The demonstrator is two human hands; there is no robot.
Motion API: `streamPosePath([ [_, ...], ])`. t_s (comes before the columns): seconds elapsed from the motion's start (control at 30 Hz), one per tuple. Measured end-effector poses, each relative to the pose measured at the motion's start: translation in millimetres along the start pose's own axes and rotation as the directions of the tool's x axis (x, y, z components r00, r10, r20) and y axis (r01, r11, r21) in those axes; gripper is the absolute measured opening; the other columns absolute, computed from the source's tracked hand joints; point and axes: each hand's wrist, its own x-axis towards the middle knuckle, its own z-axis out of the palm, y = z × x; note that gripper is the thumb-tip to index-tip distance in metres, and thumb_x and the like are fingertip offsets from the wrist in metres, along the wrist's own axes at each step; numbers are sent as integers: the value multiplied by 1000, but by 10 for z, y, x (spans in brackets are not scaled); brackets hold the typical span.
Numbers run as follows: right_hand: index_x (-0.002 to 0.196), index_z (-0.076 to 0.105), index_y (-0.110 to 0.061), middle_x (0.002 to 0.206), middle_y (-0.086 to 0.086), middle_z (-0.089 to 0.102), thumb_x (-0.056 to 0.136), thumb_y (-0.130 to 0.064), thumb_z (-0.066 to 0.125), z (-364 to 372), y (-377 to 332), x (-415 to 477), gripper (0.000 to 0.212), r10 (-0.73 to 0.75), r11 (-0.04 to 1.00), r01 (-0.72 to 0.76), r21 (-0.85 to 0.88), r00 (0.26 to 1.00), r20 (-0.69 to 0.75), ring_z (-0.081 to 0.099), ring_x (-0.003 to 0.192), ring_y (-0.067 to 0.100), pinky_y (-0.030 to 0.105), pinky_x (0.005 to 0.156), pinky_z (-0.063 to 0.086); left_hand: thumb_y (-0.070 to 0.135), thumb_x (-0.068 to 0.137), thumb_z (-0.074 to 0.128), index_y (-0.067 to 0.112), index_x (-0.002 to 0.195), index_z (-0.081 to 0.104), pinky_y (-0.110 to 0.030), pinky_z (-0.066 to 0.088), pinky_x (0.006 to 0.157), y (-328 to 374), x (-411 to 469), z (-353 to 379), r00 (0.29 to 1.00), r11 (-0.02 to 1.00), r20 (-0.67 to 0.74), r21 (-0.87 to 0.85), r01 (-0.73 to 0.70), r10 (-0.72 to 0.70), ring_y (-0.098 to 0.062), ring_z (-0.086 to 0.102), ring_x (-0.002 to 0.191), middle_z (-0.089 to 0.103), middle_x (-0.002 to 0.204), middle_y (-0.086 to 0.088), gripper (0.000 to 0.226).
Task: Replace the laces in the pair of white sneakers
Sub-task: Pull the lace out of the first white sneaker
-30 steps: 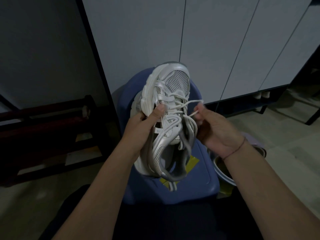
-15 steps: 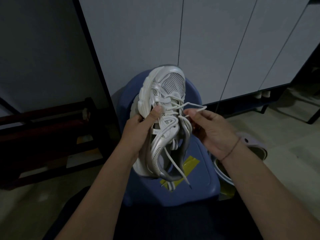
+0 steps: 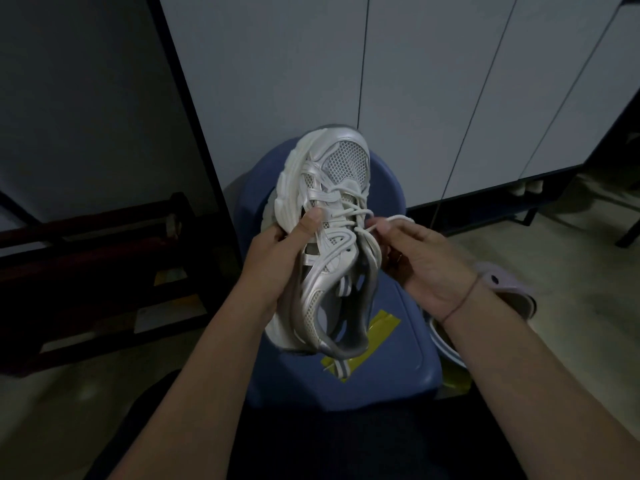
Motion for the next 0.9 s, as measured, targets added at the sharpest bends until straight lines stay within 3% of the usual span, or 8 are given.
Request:
streamPosePath([
  [0.1,76,67,-3,59,2,63,91,-7,50,11,-39,6,23,2,998,-1,56,1000,-22,53,50,6,14,51,48,56,66,75,16,112,72,-43,52,98,-10,2,-5,1000,1000,5,5,-3,3,-20,72,97,76,101,-2,61],
  [0.27,76,52,-15,53,-7,55,99,-18,41,-153,-197,81,26,26,940,26,342,989,-148,45,41,0,11,44,40,56,65,74,15,116,70,-42,52,97,-4,8,-40,1000,1000,-12,5,-24,24,-19,72,97,76,102,-1,66],
  [0.37,77,53,-13,54,-4,58,99,-20,42,-166,-186,76,26,35,969,9,245,984,-175,47,42,1,11,43,41,57,65,75,17,116,70,-43,52,98,-19,13,-42,1000,1000,-10,4,-21,21,-19,72,98,76,103,0,66],
  [0.47,84,61,-4,57,0,60,97,-17,46,-48,-63,26,24,51,997,-46,64,996,-79,50,48,4,11,47,44,63,61,81,19,112,72,-43,52,98,-51,34,-22,1000,999,-22,39,-15,16,-18,72,98,76,102,1,68],
  [0.57,82,63,1,57,1,61,95,-9,47,13,-8,-13,23,-9,1000,9,-10,1000,-26,51,50,7,14,51,46,65,60,79,21,108,73,-42,52,97,-62,37,-11,999,997,-27,75,-19,21,-17,72,97,76,101,3,65],
  [0.77,78,58,-8,53,-4,56,98,-12,45,-141,-145,66,24,-77,990,101,104,975,-209,46,44,1,11,45,39,59,63,76,18,112,71,-42,53,96,-28,19,-43,1000,999,-28,54,-3,5,-17,72,95,76,99,2,63],
  [0.9,74,57,-9,50,-4,56,97,-14,48,-255,-209,87,25,-121,990,137,38,949,-292,44,44,3,13,44,37,65,61,80,20,116,70,-43,52,97,-36,53,-99,999,997,-42,74,-20,24,-17,72,97,76,101,3,72],
])
